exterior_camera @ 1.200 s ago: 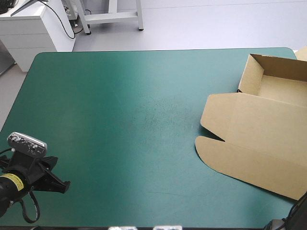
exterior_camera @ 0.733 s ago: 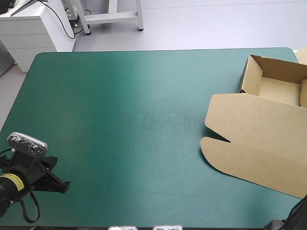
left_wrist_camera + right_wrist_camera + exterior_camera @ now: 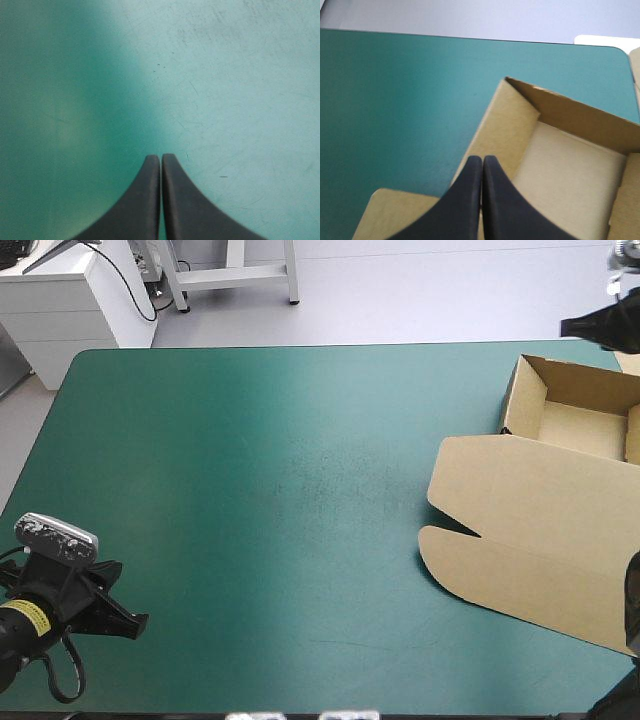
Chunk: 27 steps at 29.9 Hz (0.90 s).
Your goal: Fold the box
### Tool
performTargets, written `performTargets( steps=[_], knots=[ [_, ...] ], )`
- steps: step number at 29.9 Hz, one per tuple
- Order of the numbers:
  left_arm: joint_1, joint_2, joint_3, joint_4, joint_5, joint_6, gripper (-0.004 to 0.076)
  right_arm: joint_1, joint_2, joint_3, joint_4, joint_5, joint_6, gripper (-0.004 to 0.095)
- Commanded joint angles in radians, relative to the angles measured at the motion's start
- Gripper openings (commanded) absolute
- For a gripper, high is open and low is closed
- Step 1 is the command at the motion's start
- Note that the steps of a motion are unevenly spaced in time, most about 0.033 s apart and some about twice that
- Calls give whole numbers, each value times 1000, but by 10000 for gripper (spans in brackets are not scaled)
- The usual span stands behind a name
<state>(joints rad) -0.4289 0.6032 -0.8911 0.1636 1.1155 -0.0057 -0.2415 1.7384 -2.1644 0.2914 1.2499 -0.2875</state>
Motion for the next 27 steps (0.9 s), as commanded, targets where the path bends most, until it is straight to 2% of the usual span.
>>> performTargets(
  steps=[1,4,11,18,24,27],
  knots=[
    [-1,5,-23,3,-67,-2,-8,100,-100,64,-60,-4,-19,-15],
    [-1,5,-23,-2,-67,-2,-8,190,-152,181,-119,-4,-19,-15],
    [-1,5,-21,-1,-67,-2,-8,326,-298,491,-122,-12,-19,-15],
    [-1,5,89,-21,-78,-6,-8,413,-523,837,-115,-117,-17,-15],
    [-1,-13,205,-164,-229,-1,-8,413,-746,1108,-100,-187,-27,-15],
    [-1,-14,258,-186,-261,6,-8,413,-857,1230,-94,-204,-27,-15]
  ],
)
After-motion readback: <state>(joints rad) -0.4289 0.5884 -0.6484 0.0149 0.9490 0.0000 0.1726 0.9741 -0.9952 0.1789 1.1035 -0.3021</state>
